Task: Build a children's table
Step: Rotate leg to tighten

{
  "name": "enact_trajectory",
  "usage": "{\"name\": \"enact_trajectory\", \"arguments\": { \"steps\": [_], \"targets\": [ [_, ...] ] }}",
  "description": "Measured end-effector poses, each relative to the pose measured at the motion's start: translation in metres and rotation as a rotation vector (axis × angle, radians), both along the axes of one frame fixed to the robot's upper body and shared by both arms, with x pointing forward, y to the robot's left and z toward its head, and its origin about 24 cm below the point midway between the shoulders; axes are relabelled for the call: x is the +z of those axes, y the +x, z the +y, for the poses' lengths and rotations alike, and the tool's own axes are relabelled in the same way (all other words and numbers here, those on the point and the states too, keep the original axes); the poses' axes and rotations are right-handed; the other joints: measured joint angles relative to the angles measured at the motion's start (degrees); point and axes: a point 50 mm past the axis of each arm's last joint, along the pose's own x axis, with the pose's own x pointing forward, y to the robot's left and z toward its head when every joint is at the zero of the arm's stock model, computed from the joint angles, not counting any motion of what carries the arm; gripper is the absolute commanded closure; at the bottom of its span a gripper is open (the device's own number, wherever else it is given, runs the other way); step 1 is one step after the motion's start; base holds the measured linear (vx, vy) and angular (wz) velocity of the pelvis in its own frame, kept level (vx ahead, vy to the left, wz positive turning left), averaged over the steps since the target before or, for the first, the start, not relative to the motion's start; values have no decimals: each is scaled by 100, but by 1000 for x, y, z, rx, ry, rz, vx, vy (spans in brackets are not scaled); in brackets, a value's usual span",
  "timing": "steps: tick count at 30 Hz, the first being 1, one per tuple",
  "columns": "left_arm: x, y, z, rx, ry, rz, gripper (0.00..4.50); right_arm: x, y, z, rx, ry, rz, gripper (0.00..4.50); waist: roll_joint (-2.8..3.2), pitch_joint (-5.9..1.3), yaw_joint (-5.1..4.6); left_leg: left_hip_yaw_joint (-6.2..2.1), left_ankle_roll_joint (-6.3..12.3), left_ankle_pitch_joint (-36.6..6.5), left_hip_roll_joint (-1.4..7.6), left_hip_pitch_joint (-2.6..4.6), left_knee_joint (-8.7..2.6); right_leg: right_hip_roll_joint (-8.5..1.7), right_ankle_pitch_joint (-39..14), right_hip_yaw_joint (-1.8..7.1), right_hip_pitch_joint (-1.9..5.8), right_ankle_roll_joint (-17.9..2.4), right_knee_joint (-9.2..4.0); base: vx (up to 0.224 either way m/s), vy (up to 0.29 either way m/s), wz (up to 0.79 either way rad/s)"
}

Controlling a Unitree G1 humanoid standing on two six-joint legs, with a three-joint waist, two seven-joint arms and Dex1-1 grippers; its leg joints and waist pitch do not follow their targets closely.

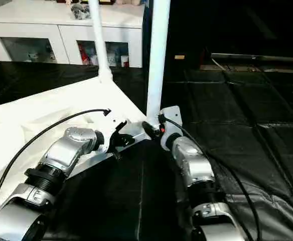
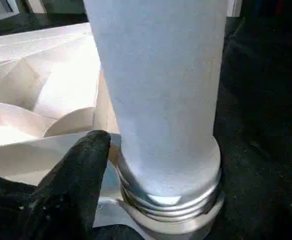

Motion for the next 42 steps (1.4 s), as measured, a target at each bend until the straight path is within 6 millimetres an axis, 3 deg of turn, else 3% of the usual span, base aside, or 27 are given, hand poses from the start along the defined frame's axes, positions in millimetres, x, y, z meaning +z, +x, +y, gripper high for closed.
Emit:
{"name": "enact_trajectory", "arguments": {
  "steps": [4, 7, 12, 15, 19, 22, 29, 38, 39, 42],
  "targets": [
    [3, 0, 7, -52, 13, -18, 450, -1, -8, -3, 47, 19, -26, 41, 9, 4, 11, 0, -2, 1, 1, -5, -29, 5, 16, -1, -17, -28, 2, 0, 0, 0],
    [4, -1, 15, -102, 21, -32, 450, -2, -19, -17, 143, -2, -48, 5, 31, 10, 60, 1, -1, 1, 1, -17, -39, 5, 13, -2, -25, -23, -2, 0, 0, 0],
    [5, -2, 20, -153, 28, -41, 450, -5, -30, -35, 235, -1, -36, 5, 80, 17, 158, 1, -1, 1, -1, -28, -34, 4, 14, 0, -30, -24, -7, 0, 0, 0],
    [5, -5, 24, -243, 34, -31, 450, 3, -37, -60, 348, -23, -45, 5, 141, 9, 201, 3, 1, 1, -6, -41, -30, 3, 13, 8, -29, -22, -12, 0, 0, 0],
    [5, -8, 29, -317, 37, -13, 450, 14, -41, -73, 447, -26, -59, 5, 146, 6, 240, 2, 1, 1, -1, -41, -29, 5, 9, 5, -30, -16, -6, 0, 0, 0],
    [5, -15, 30, -434, 33, 7, 450, 16, -48, -81, 599, -65, -6, 5, 148, 5, 328, 2, 2, 2, -1, -48, -27, 4, 5, 5, -29, -9, -8, 0, 0, 0],
    [6, -22, 30, -599, 56, 16, 450, 18, -54, -73, 813, -96, 26, 5, 145, 2, 470, 5, 4, 2, 1, -60, -16, 1, -1, 7, -26, 2, -6, 0, 0, 0],
    [8, -25, 30, -685, 80, 15, 450, 24, -52, -67, 912, -109, 25, 5, 140, 0, 509, 6, 18, 10, 3, -91, -11, -1, -7, 8, -29, 10, -5, 0, 0, 0],
    [8, -25, 30, -687, 80, 13, 450, 23, -52, -67, 917, -109, 28, 31, 139, 0, 510, 6, 19, 11, 3, -93, -11, -1, -7, 8, -29, 11, -5, 0, 0, 0],
    [9, -25, 30, -690, 82, 11, 450, 22, -53, -66, 939, -105, 41, 51, 138, 0, 506, 6, 32, 19, 3, -94, -10, -1, -8, 7, -30, 12, -4, 0, 0, 0]
  ]
}}
